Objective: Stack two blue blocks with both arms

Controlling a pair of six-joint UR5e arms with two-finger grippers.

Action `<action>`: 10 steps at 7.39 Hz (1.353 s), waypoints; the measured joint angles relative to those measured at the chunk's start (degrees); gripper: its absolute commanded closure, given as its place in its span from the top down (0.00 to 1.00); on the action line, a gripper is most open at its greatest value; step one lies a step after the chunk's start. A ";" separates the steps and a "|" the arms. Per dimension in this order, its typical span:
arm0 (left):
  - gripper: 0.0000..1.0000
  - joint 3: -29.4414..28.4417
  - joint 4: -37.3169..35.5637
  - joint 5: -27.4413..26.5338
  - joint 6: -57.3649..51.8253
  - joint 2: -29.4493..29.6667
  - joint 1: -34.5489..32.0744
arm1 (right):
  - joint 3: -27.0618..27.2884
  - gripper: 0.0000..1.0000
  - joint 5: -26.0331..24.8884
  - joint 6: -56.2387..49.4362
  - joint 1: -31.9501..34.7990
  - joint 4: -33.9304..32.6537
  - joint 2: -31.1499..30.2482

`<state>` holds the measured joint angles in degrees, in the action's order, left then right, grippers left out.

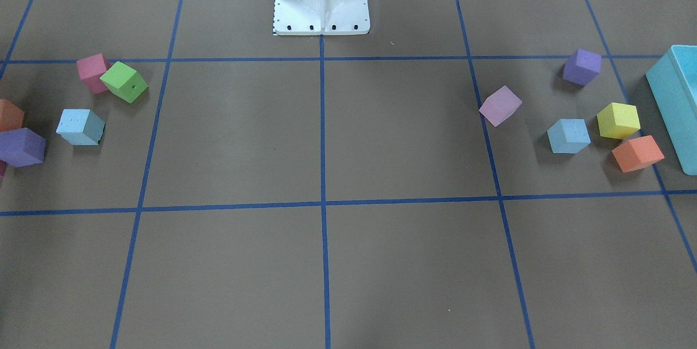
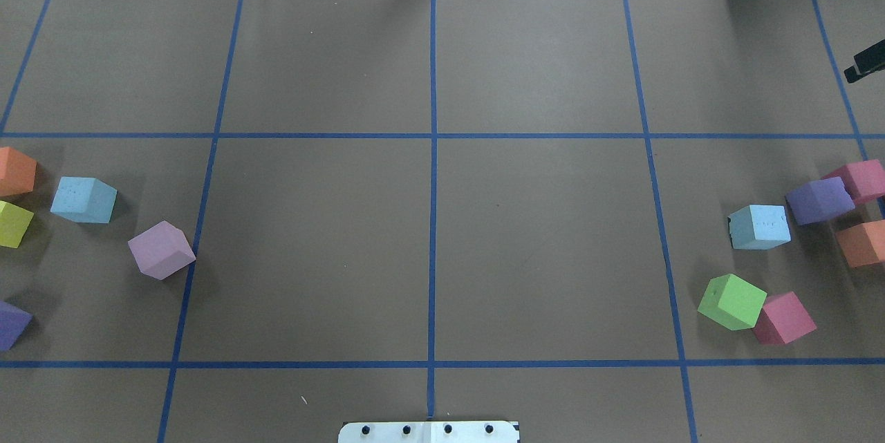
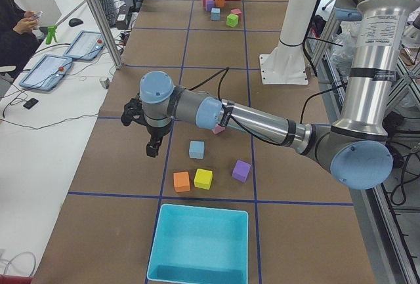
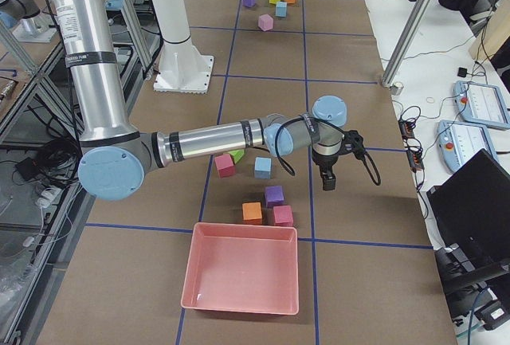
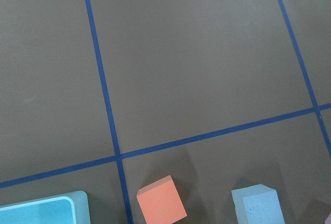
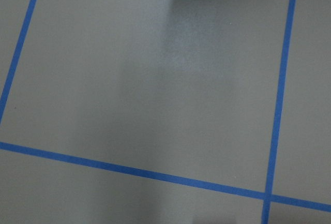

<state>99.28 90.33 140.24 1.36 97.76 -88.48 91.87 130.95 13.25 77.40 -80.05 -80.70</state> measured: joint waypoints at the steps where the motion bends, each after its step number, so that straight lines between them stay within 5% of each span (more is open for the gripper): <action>1: 0.98 -0.87 0.09 -0.08 2.19 1.61 2.31 | 0.71 1.00 0.18 3.67 -1.97 -0.01 -0.18; 5: 0.98 -1.96 0.88 -2.22 9.34 4.80 9.90 | 10.30 1.00 0.70 21.99 -9.74 -0.78 -3.16; 10: 0.98 -6.31 9.26 -3.83 15.58 5.49 13.37 | 15.21 1.00 1.23 32.55 -19.25 -0.61 -9.11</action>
<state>92.97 99.59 136.42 16.94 103.25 -75.11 107.08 132.18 45.79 58.15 -80.66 -89.81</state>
